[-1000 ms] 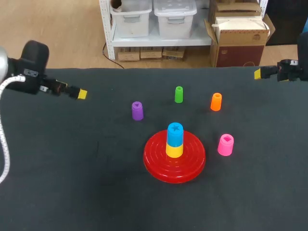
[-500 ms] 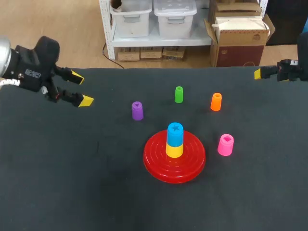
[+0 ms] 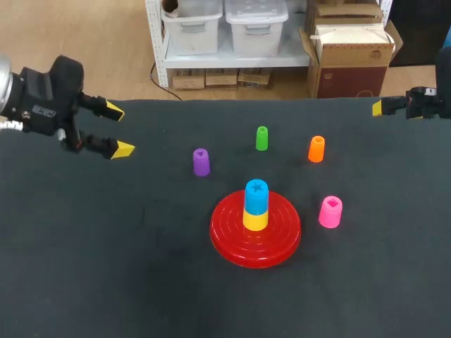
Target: Pick up and stack the cylinders on the red base in this order: pink,purple,orange,green
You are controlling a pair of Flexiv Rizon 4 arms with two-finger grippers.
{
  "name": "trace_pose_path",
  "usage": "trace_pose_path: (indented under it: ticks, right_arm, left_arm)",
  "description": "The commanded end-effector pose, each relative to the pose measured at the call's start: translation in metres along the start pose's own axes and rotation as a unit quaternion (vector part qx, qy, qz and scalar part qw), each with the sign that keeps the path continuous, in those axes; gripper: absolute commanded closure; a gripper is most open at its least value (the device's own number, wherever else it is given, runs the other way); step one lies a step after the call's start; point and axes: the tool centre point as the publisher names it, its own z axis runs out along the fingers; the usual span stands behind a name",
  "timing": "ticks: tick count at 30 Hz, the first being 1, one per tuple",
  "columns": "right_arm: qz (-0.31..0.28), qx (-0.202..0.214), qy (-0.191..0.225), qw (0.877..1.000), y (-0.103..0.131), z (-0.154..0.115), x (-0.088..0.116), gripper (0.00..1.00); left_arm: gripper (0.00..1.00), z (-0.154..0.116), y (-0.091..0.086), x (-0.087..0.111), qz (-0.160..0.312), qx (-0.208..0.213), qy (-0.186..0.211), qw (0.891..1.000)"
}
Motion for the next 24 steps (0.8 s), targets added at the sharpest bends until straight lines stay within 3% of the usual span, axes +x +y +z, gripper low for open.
trace_pose_path:
  ticks: [1,10,14,24]
  right_arm:
    - [0.000,-0.002,0.000,1.000,-0.001,0.000,0.000,0.00]
    - [0.000,-0.002,0.000,1.000,-0.001,0.000,0.000,0.00]
    - [0.000,-0.002,0.000,1.000,-0.001,0.000,0.000,0.00]
    - [0.000,-0.002,0.000,1.000,-0.001,0.000,0.000,0.00]
  left_arm:
    - [0.00,-0.003,-0.006,0.003,0.005,0.007,0.001,1.000]
    - [0.00,0.001,-0.016,0.003,0.020,0.024,0.004,1.000]
    - [0.00,0.001,-0.017,0.002,0.020,0.006,-0.001,1.000]
    - [0.00,0.001,-0.017,0.002,0.020,0.006,-0.001,1.000]
